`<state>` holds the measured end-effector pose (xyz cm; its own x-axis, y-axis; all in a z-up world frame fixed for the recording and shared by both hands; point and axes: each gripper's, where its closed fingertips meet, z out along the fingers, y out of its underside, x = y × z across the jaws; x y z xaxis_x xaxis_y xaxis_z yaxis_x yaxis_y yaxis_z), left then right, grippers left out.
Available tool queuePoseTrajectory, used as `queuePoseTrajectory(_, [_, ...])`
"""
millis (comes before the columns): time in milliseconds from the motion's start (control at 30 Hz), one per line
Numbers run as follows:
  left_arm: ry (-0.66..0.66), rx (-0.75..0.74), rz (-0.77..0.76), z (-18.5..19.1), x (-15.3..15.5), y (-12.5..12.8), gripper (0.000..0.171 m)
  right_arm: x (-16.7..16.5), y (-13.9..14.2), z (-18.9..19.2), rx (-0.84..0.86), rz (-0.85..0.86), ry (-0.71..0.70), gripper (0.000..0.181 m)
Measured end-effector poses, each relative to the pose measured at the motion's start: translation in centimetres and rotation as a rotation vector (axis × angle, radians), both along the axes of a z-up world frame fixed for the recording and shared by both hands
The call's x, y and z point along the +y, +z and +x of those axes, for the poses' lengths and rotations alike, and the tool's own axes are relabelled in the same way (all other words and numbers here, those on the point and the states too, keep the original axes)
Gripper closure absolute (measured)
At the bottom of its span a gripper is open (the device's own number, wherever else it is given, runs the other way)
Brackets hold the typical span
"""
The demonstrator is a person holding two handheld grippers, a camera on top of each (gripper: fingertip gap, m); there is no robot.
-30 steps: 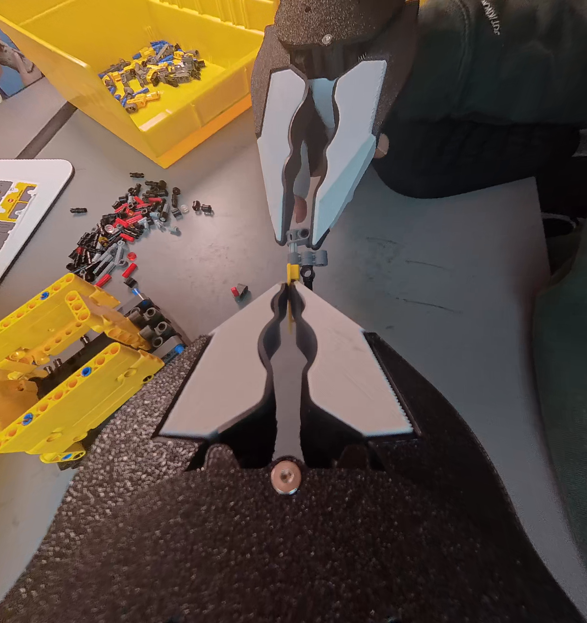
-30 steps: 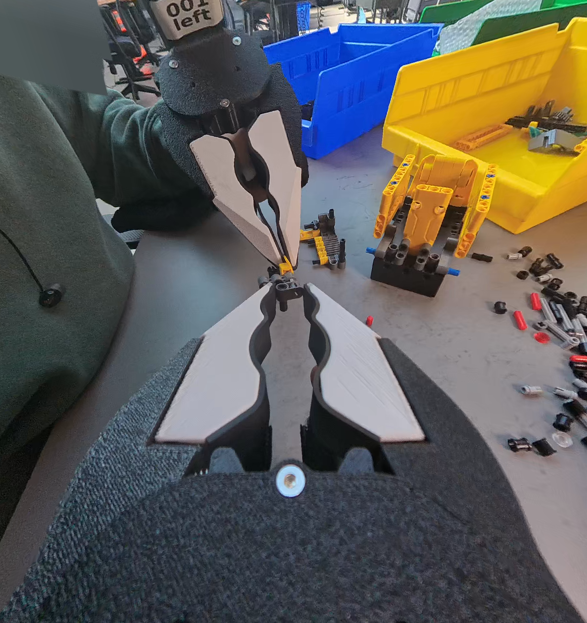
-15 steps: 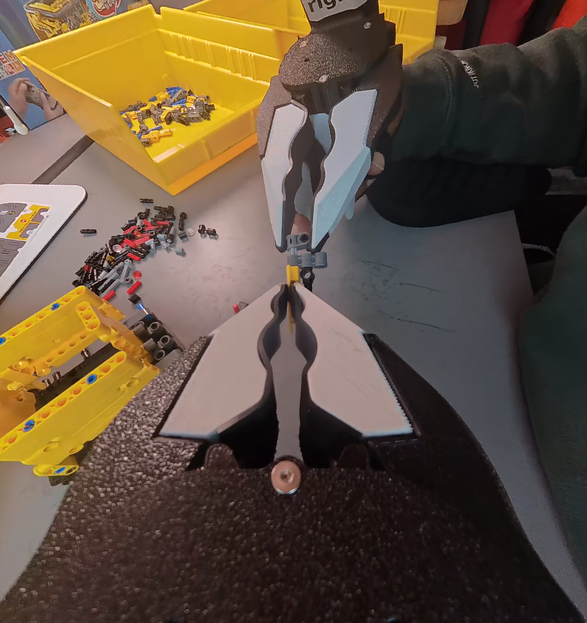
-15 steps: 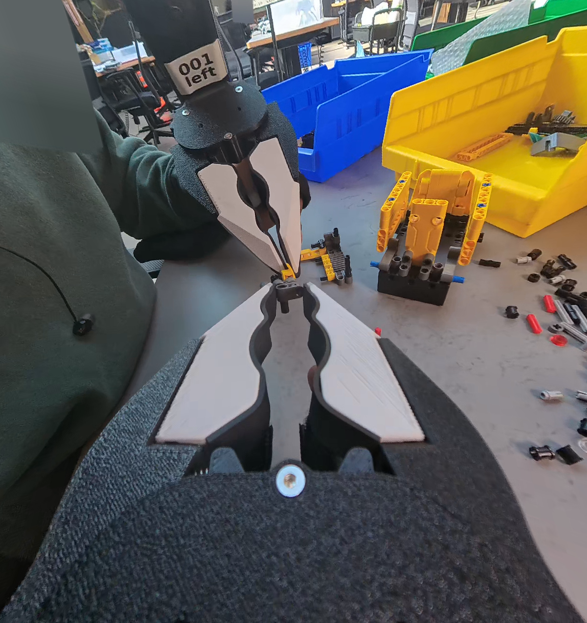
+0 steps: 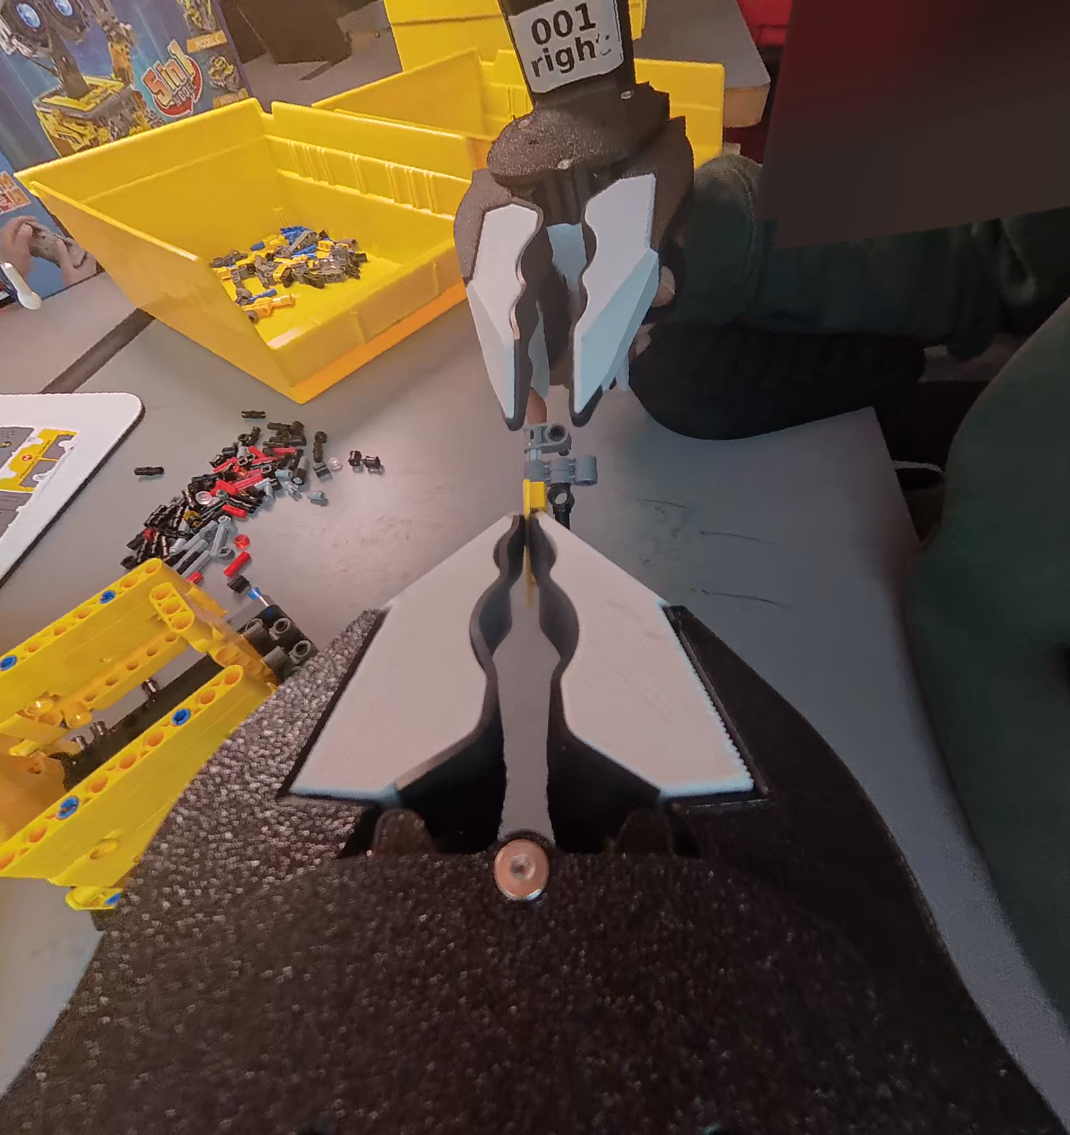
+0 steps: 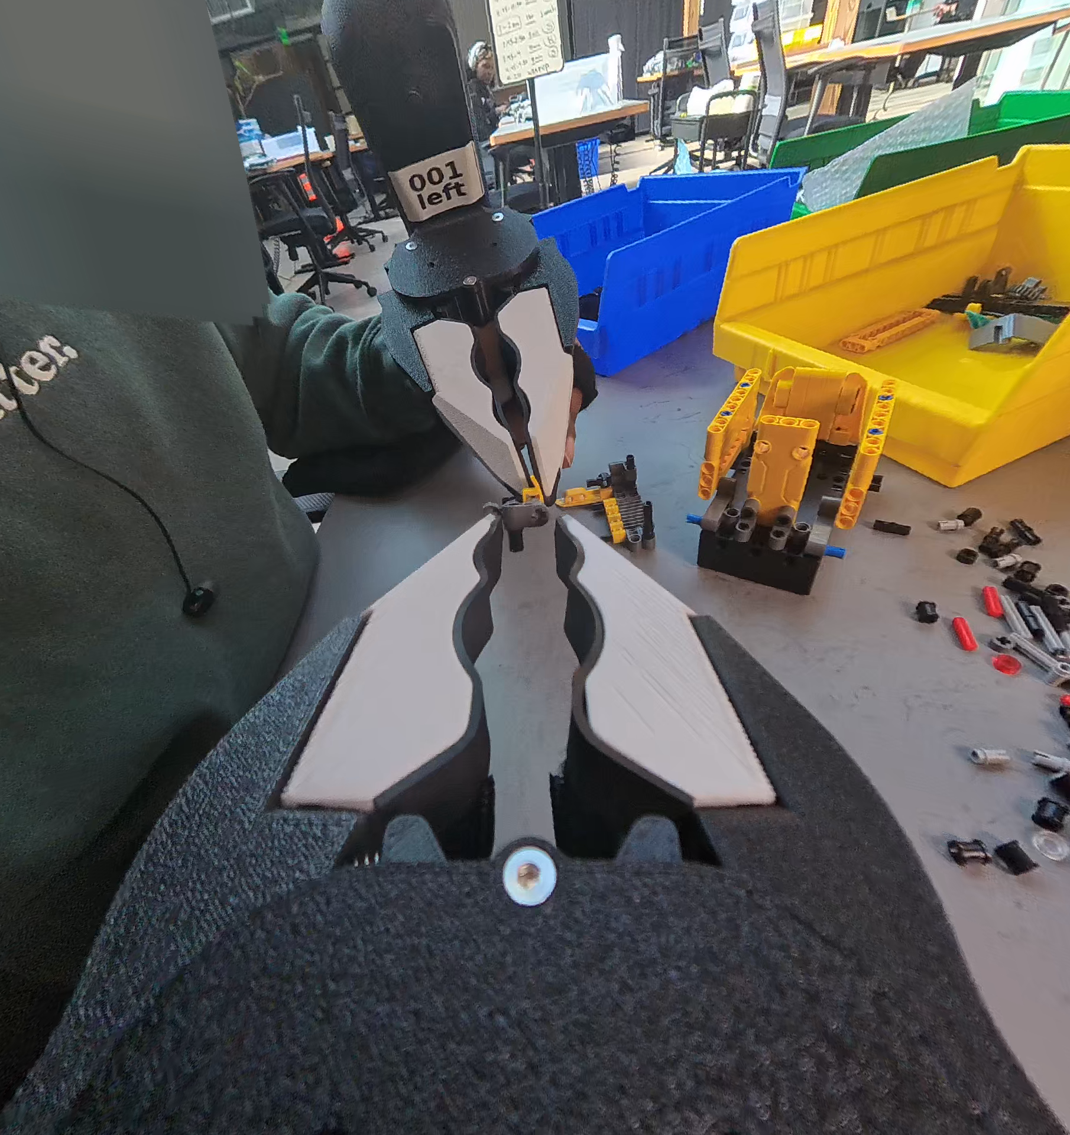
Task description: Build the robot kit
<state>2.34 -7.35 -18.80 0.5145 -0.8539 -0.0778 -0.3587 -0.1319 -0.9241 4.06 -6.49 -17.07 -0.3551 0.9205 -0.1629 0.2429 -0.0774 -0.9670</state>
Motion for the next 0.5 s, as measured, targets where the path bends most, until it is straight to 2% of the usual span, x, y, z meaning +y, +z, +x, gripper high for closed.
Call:
queuePoseTrajectory(267, [-0.036,0.050,0.010,0.8,-0.6,-0.7,0.171,-1.2,-1.3,0.3,-0.061,0.086,0.052,0.167])
queuePoseTrajectory(500, [-0.073,0.018,-0.031,1.3,-1.3,-0.8,0.171,-2.0,-1.5,0.5,-0.068,0.097,0.103,0.168])
